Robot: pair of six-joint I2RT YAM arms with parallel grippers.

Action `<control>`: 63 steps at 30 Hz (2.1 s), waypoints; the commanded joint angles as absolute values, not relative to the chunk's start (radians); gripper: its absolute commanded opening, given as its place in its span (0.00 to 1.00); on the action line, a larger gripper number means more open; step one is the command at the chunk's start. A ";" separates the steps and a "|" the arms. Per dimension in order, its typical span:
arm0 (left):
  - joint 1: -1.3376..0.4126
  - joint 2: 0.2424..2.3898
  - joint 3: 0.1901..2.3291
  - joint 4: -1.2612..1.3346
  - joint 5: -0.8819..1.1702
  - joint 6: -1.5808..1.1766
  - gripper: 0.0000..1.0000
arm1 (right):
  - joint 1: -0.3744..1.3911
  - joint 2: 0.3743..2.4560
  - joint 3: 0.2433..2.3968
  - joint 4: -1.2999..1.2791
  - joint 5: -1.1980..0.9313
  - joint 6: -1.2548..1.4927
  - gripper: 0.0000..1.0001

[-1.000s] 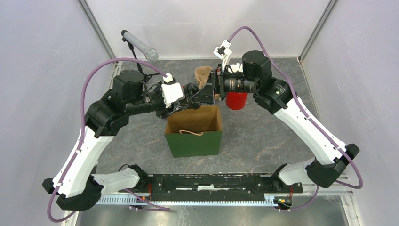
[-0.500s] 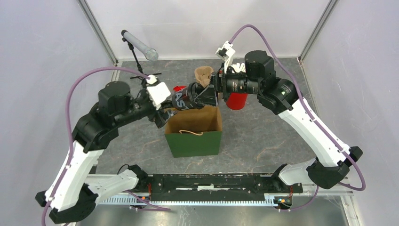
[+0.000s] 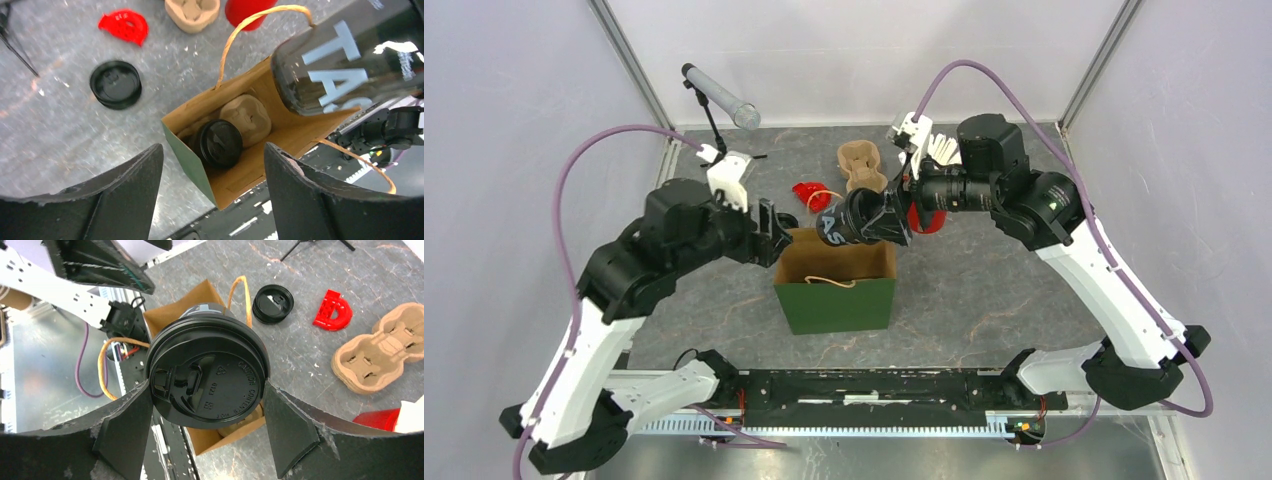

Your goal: Pack the takeout coffee

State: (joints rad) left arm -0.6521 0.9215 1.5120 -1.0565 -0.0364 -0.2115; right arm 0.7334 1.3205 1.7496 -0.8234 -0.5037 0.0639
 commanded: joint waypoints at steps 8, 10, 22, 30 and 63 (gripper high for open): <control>-0.651 1.026 1.561 -1.220 -0.081 -0.448 0.73 | 0.779 1.301 1.721 -0.899 -0.478 -0.067 0.76; -0.650 1.037 1.559 -1.251 -0.088 -0.465 0.72 | 0.789 1.301 1.713 -0.900 -0.466 -0.076 0.76; -0.651 1.071 1.449 -1.191 -0.015 -0.481 0.48 | 0.836 1.309 1.689 -0.926 -0.355 -0.147 0.76; -0.651 1.082 1.422 -1.047 0.088 -0.385 0.06 | 0.843 1.301 1.692 -0.987 -0.277 -0.212 0.75; -0.651 1.172 1.469 -1.076 0.184 -0.436 0.48 | 0.957 1.294 1.563 -0.954 -0.067 -0.267 0.75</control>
